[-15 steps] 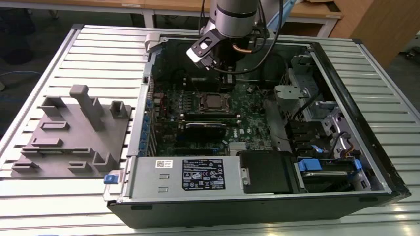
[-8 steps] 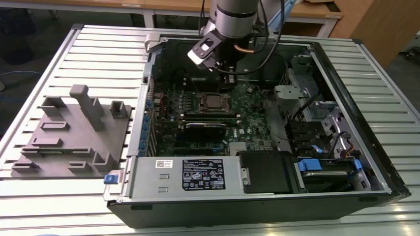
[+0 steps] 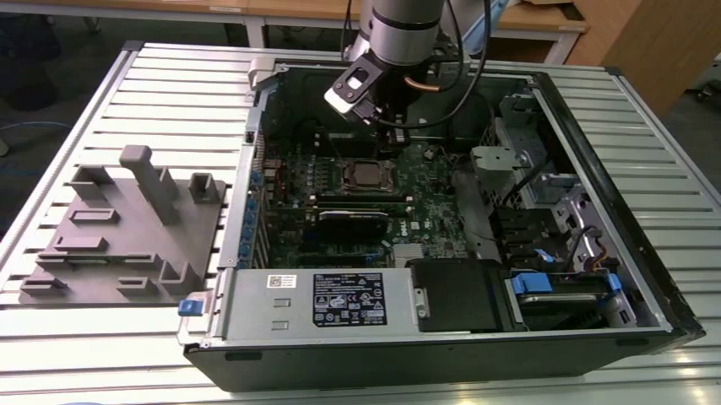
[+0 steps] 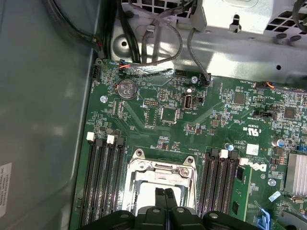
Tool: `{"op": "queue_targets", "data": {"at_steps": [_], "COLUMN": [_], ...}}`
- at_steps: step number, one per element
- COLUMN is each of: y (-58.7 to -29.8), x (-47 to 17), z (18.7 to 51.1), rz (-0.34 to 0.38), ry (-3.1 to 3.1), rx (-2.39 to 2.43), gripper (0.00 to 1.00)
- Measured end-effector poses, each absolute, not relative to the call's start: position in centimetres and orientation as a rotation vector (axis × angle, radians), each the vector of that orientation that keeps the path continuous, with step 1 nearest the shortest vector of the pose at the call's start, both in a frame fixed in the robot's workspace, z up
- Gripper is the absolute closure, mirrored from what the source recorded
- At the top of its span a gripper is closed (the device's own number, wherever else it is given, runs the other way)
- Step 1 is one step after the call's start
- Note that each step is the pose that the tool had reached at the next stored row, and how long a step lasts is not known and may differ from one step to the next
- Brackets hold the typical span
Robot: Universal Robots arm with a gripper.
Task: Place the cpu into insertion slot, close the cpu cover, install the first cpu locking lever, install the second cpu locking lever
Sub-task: 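Close the cpu cover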
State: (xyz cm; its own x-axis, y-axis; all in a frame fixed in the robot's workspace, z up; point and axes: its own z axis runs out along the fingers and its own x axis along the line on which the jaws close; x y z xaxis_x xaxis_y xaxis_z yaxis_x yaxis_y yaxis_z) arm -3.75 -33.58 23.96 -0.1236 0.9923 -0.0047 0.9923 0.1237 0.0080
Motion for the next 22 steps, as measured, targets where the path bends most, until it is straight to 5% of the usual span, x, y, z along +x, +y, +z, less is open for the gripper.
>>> {"op": "queue_targets", "data": {"at_steps": [22], "y": [-33.58], "x": [-3.75], "z": [23.96], "rz": [0.005], "ry": [2.442], "rx": [1.963], "gripper": [0.9]}}
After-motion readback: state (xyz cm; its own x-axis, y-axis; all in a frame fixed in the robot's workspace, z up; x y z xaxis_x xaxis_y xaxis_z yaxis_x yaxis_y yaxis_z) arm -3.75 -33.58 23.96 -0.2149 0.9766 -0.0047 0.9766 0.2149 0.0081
